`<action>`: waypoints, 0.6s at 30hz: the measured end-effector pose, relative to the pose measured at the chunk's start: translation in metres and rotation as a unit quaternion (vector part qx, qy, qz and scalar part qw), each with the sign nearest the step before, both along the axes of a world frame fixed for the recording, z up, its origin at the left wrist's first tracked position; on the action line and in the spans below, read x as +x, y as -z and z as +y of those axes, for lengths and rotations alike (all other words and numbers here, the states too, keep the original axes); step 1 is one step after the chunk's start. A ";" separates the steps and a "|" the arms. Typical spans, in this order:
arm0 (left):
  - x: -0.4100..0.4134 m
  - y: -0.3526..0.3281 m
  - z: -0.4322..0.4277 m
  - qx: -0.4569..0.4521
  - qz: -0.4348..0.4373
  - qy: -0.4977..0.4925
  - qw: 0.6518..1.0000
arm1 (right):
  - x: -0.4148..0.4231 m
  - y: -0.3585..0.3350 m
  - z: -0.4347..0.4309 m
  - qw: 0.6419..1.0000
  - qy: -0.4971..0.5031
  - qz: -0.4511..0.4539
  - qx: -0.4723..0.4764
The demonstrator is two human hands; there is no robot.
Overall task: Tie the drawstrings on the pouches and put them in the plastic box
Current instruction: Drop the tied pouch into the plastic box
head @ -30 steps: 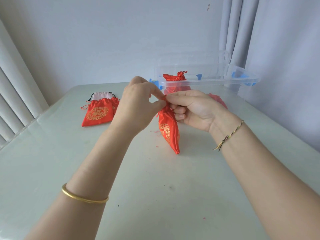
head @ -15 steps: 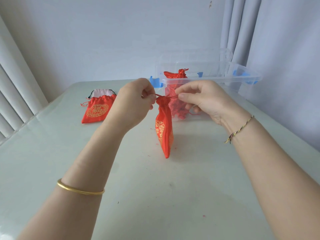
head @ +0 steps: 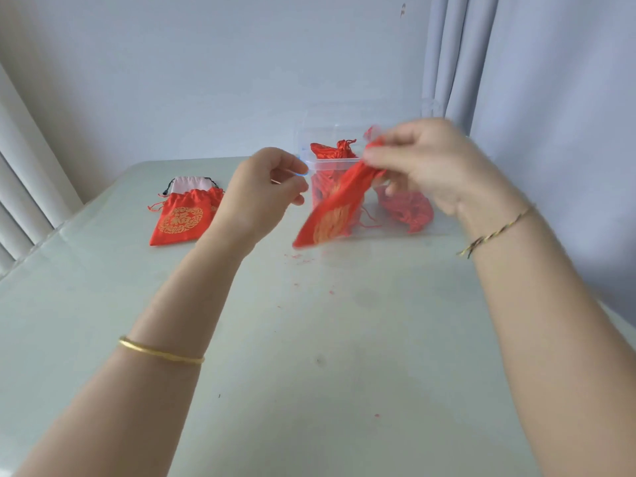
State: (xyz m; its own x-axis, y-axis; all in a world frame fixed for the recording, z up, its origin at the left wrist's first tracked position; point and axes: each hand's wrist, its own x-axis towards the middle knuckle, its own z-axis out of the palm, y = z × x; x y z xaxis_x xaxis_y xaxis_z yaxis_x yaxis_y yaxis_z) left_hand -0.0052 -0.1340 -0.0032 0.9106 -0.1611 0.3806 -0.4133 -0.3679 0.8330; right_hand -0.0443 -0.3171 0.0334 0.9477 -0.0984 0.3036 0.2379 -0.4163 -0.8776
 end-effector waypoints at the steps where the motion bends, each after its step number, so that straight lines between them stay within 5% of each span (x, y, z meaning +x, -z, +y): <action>1: 0.005 -0.003 -0.002 -0.008 -0.003 -0.010 1.000 | 0.001 -0.011 -0.008 0.999 0.023 -0.030 0.038; 4: 0.019 -0.015 -0.012 -0.014 -0.018 -0.038 0.999 | 0.009 -0.040 -0.033 0.980 0.121 -0.127 0.097; 7: 0.030 -0.019 -0.022 -0.016 -0.017 -0.059 0.998 | 0.036 -0.042 -0.052 0.963 0.218 -0.154 0.043; 14: 0.051 -0.008 -0.023 -0.045 -0.021 -0.109 0.993 | 0.092 -0.020 -0.068 0.925 0.313 -0.066 -0.204; 18: 0.058 0.001 -0.009 -0.053 -0.031 -0.158 0.986 | 0.099 -0.012 -0.073 0.903 0.292 0.080 -0.306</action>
